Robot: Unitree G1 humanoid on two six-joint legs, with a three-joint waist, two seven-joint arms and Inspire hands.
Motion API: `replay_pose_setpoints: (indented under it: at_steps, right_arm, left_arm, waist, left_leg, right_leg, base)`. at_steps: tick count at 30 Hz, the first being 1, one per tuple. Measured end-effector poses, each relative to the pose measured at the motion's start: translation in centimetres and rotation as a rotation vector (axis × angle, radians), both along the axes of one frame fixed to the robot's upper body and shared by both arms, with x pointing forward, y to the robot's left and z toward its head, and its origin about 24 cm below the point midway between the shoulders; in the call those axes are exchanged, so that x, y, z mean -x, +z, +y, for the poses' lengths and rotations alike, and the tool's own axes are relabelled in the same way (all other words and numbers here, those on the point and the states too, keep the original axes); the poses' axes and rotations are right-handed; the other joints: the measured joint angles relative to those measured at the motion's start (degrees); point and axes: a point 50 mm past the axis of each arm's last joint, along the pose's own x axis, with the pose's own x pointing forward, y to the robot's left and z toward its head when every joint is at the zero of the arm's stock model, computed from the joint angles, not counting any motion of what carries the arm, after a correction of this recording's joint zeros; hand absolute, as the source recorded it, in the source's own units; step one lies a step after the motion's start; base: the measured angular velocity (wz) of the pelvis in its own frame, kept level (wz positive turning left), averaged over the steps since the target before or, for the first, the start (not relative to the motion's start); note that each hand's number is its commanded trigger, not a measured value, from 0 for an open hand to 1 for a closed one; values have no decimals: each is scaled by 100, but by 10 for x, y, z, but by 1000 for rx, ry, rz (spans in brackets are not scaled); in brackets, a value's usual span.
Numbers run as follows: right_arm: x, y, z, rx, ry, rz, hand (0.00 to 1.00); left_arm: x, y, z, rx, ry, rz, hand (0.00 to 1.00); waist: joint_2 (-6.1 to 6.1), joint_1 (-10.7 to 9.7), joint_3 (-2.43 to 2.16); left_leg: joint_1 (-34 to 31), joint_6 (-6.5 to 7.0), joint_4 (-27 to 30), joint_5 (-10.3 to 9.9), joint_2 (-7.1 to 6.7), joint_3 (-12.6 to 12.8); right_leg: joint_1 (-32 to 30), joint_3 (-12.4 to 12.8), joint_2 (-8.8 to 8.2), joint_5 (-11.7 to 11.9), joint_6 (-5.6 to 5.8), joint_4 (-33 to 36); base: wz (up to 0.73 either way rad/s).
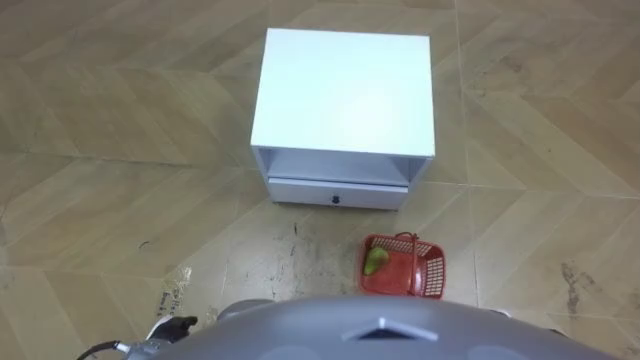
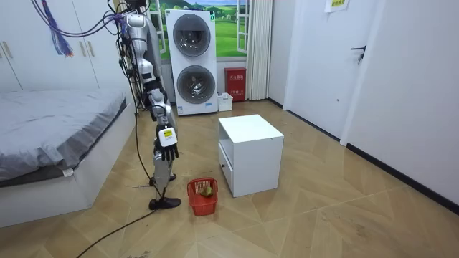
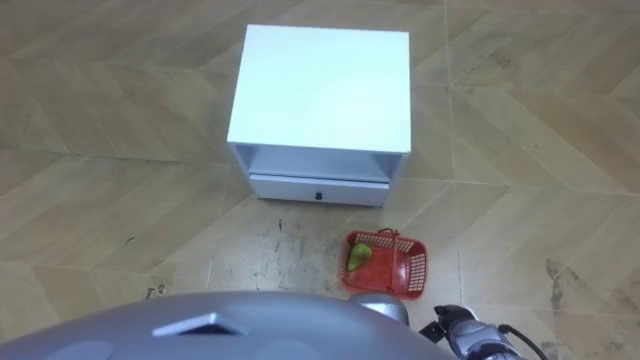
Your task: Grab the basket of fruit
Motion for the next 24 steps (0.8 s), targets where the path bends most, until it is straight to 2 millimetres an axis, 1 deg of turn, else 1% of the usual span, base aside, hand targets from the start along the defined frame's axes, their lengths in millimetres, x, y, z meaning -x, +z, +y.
replay_pose_setpoints:
  at_steps: [8,14,24]
  right_arm:
    - [0,0,0,-1,-8,2,0]
    - [2,0,0,-3,-15,9,0]
    - [4,0,1,-12,-23,18,0]
  left_arm:
    - [0,0,0,0,2,8,0]
    - [1,0,-2,31,4,23,0]
    - [5,-2,-6,63,12,47,0]
  waist:
    - [7,-10,8]
    - [16,-21,6]
    - [-4,-22,5]
  left_leg:
    - [-12,0,-3,0,-1,-8]
    - [-8,-1,-1,-1,-6,-38]
    - [-8,-1,33,0,-15,-43]
  right_leg:
    - [3,-19,0,-1,1,-30]
    - [54,-55,1,-2,1,-95]
    - [75,-75,-14,-9,8,-95]
  base:
    - [0]
    - [2]
    - [0]
